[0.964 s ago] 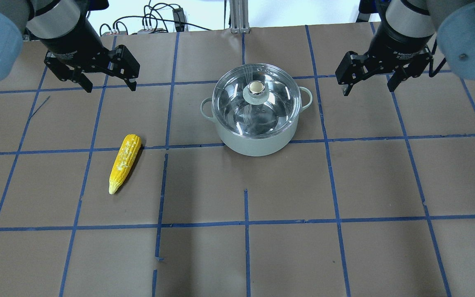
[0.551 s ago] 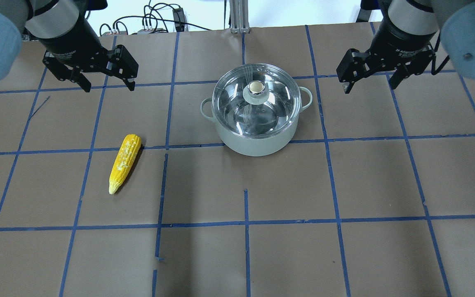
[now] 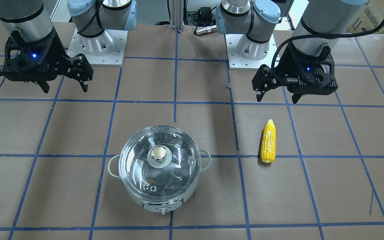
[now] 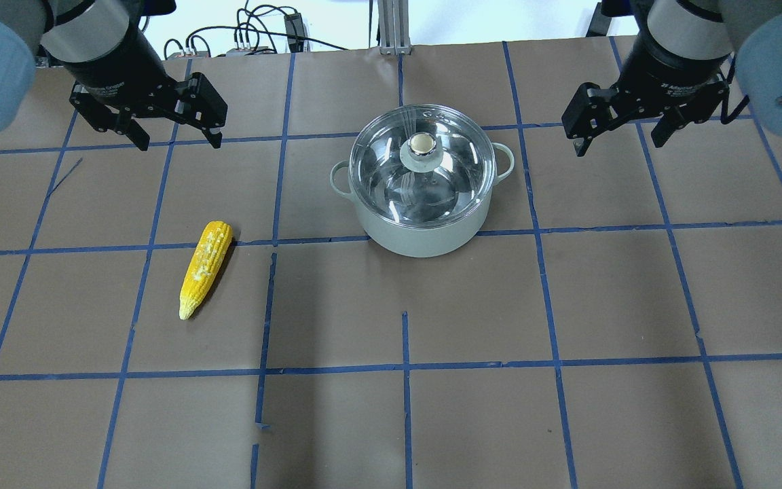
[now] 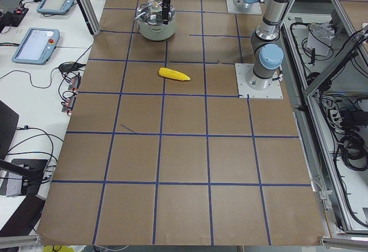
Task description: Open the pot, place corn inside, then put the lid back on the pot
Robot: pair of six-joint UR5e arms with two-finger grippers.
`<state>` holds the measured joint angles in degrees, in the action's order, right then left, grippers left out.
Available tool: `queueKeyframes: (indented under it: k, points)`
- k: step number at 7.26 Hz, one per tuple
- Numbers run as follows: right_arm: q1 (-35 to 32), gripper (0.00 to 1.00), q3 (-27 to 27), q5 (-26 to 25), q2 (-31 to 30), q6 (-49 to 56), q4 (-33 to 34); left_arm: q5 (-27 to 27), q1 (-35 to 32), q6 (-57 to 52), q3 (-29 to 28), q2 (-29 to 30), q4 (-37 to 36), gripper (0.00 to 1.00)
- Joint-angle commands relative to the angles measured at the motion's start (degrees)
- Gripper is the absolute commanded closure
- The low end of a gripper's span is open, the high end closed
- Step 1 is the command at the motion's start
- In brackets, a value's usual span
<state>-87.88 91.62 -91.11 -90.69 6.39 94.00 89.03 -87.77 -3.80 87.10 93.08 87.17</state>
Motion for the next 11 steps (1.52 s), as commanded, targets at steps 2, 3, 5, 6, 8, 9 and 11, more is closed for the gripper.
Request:
queueKeyframes:
  k: [2, 3, 5, 6, 8, 9, 11]
  points:
    - [-0.4, 0.00, -0.7, -0.4, -0.7, 0.3, -0.7, -0.1, 0.2, 0.0, 0.0, 0.0, -0.1, 0.00]
    - [-1.1, 0.00, -0.5, -0.6, -0.8, -0.2, -0.6, -0.1, 0.2, 0.0, 0.0, 0.0, -0.1, 0.00]
    - [-3.3, 0.00, -0.4, -0.6, 1.1, -0.9, 0.5, -0.1, 0.3, 0.0, 0.0, 0.0, -0.1, 0.00]
    - [-5.7, 0.00, -0.9, -0.4, 4.0, -4.3, 0.8, -0.1, 0.3, 0.0, 0.0, -0.1, -0.1, 0.00]
    - [-11.8, 0.00, -1.2, -0.5, 9.8, -8.6, 9.0, 0.0, 0.4, -0.1, 0.0, 0.0, -0.1, 0.00]
    - [-13.7, 0.00, -1.8, -0.2, 12.4, -8.6, 10.8, 0.0, 0.8, -0.2, 0.0, 0.0, -0.1, 0.00]
    - [-14.9, 0.00, -5.5, 0.1, 18.3, -11.6, 11.5, 0.0, 0.9, -0.5, 0.0, 0.0, 0.0, 0.00]
